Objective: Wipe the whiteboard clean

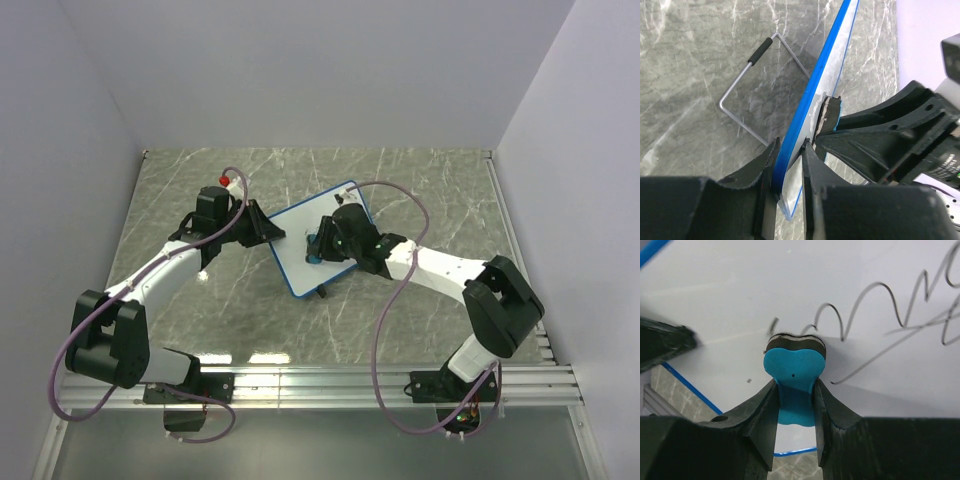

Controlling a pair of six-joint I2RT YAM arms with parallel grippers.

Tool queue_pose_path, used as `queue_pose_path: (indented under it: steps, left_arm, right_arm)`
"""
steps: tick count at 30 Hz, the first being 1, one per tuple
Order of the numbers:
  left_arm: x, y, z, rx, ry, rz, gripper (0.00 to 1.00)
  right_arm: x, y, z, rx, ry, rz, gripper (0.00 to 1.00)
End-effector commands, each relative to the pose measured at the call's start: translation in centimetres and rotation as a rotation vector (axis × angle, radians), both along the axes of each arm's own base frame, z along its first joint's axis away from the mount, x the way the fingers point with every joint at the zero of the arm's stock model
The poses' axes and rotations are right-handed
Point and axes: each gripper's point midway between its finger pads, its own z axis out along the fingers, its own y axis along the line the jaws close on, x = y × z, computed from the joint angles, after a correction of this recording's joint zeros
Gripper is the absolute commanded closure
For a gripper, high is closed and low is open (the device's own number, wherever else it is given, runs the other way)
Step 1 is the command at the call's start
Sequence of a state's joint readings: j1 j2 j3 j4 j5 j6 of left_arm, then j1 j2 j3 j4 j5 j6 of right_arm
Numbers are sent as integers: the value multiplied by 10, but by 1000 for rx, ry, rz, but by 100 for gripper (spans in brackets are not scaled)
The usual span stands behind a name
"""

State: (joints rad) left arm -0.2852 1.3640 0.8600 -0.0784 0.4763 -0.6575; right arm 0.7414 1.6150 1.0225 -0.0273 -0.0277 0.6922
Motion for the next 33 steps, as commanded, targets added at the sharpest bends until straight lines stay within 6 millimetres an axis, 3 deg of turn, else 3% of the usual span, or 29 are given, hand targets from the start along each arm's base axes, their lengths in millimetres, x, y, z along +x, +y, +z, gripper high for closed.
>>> queue_pose_path:
  steps: [1,5,10,19,27,33]
  left_arm:
    - [-5,2,7,44,-9,-16,100]
    - [-5,2,8,38,-16,-8,100]
    - [-6,2,7,32,-16,-6,100]
    - [-7,1,10,39,-17,-13,100]
    - [-16,0,6,56,0,-32,100]
    - [-25,3,2,67,11,-33,100]
  right_arm:
    - [-26,-37,-59,-177,117,-40,100]
    - [-39,-20,-43,-154,92,10,100]
    - [-49,15,-8,-21,27,126,100]
    - [-39,50,23,46,-30,173,100]
    - [4,56,26,-29,-74,112,100]
    - [63,21,20,-64,-61,-41,100]
